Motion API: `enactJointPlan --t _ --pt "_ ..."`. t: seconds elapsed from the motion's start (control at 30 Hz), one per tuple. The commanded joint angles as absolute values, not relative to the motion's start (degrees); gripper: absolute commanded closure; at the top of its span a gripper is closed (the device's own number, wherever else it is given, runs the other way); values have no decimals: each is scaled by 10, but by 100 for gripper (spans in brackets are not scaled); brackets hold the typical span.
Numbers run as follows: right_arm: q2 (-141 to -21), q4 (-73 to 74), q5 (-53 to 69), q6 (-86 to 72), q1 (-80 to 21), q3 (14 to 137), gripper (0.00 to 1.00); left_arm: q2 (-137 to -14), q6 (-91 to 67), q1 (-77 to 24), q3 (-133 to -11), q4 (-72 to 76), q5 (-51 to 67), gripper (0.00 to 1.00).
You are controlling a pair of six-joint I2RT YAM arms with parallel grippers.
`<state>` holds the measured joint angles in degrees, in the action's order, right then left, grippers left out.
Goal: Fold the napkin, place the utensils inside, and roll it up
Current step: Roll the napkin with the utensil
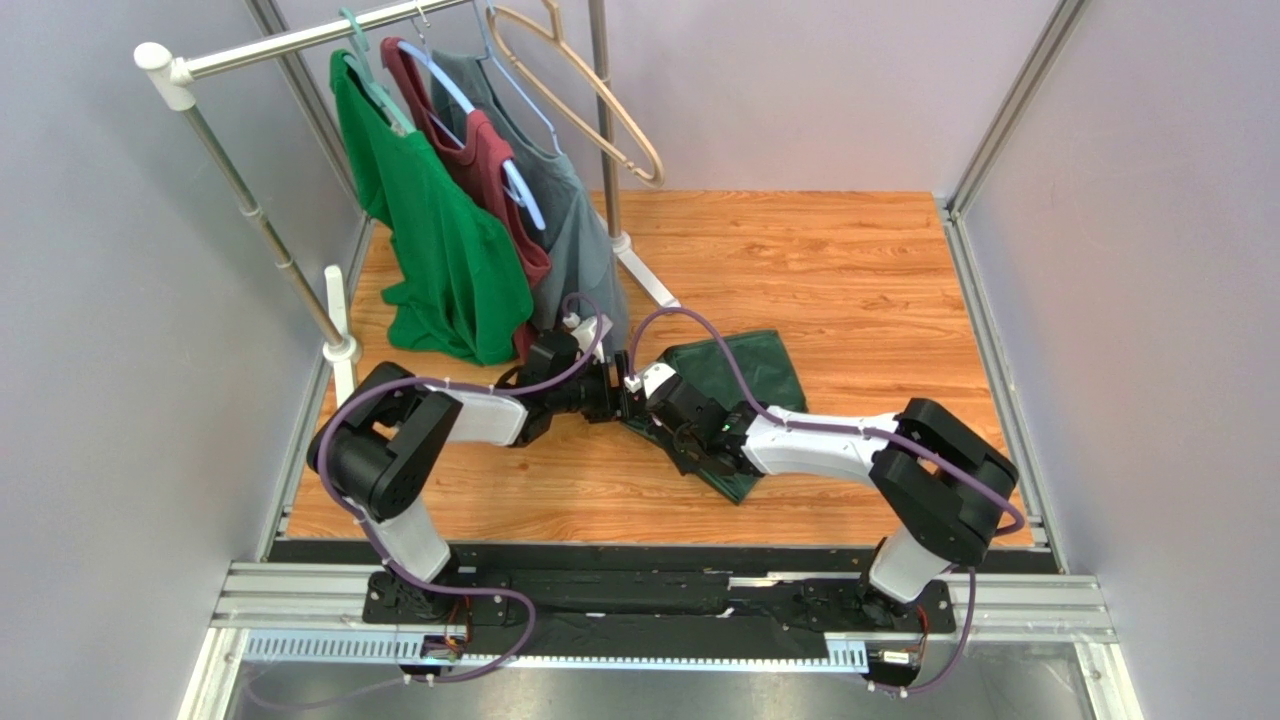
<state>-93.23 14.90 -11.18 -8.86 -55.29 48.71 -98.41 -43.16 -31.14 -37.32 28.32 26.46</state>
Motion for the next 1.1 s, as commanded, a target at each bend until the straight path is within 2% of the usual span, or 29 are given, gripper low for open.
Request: enactJointPlan --t 0.0,0.1,0.47,1.07 --pt "-941 192 -40 -114 -543 456 78 -928 -412 -304 -357 235 225 25" --pt "-944 192 -18 -119 -540 450 81 -904 -410 -296 -346 226 214 25" --pt "-960 187 89 -119 -515 452 83 -828 -393 -268 -291 236 238 18" --pt "-1010 179 219 -90 -455 472 84 -933 -407 -249 -301 294 336 18"
